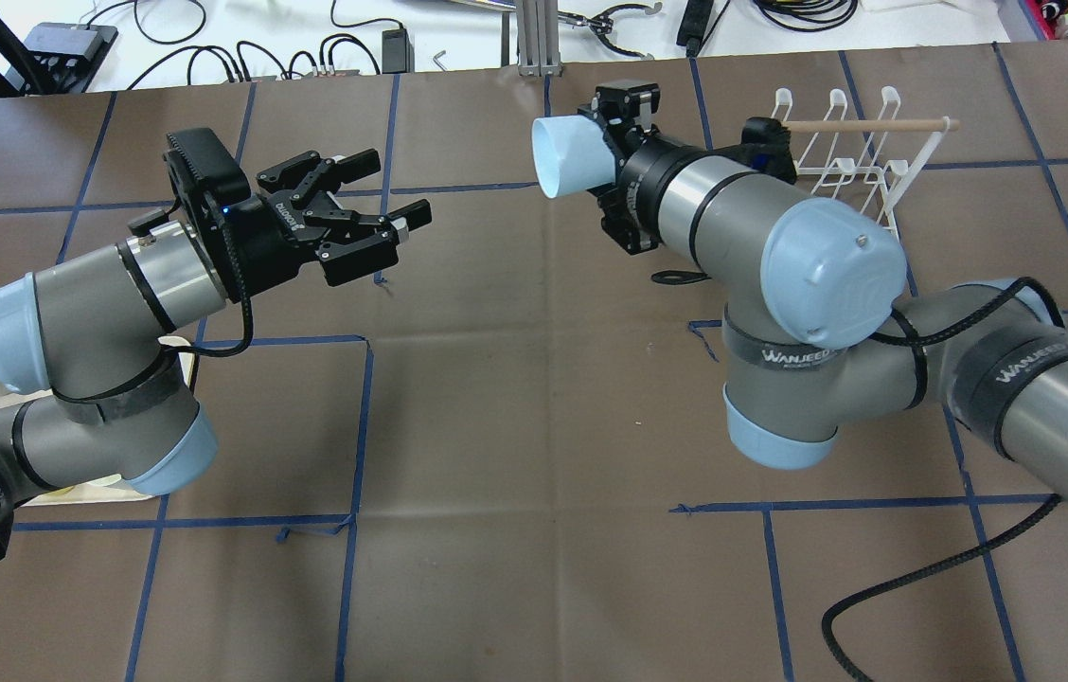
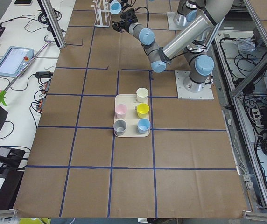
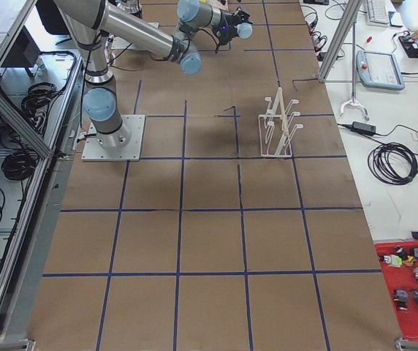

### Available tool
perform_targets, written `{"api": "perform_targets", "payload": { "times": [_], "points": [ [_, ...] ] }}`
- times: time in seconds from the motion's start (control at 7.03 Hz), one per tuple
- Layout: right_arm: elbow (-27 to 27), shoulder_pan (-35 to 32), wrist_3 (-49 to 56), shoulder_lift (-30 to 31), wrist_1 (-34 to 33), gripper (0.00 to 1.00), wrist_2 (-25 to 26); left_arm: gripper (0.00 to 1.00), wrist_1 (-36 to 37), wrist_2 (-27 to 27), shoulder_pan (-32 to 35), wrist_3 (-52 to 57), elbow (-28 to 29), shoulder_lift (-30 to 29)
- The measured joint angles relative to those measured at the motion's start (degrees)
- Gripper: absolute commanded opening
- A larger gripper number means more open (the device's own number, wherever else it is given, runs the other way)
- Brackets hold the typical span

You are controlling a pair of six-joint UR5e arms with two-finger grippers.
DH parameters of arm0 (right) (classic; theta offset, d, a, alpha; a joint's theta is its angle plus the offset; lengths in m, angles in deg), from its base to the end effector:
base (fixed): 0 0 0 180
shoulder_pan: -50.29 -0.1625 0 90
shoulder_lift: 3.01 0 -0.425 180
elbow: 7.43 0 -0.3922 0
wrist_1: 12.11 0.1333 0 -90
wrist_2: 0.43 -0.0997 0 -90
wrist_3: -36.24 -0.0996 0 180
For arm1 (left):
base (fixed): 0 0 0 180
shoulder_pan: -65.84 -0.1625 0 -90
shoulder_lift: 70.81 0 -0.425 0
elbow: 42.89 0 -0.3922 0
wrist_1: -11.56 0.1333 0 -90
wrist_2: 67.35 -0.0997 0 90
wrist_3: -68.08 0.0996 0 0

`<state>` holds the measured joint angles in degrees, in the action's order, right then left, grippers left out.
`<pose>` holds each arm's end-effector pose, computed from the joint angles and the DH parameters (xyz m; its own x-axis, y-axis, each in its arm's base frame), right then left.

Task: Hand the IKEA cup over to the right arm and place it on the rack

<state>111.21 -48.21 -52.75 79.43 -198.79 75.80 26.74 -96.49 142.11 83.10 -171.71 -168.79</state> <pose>0.2300 -0.4769 0.3913 -0.0892 0.4811 -0.8721 0.9285 0.3569 0.1019 -0.1141 -0.4613 0.3570 -0.6596 0.7182 0.2216 0.0482 0.3346 -0.9411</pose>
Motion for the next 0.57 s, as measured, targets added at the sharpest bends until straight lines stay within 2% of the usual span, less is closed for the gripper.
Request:
{"api": "perform_targets", "payload": {
  "times": [0.14,0.28,0.57],
  "points": [
    [-1.28,2.84,8.57,-0.65,-0.06,0.10,0.16,0.99,-4.99,-7.48,-0.01,-2.27,2.19,0.26],
    [-3.17,4.93,18.13,-2.08,-0.17,0.10,1.63,0.99,-13.13,-16.23,0.44,-3.50,5.53,0.87],
    [-7.40,6.99,34.88,-6.59,-2.63,0.09,7.38,0.99,-34.53,-36.71,4.55,-4.42,14.65,2.13]
  ]
}}
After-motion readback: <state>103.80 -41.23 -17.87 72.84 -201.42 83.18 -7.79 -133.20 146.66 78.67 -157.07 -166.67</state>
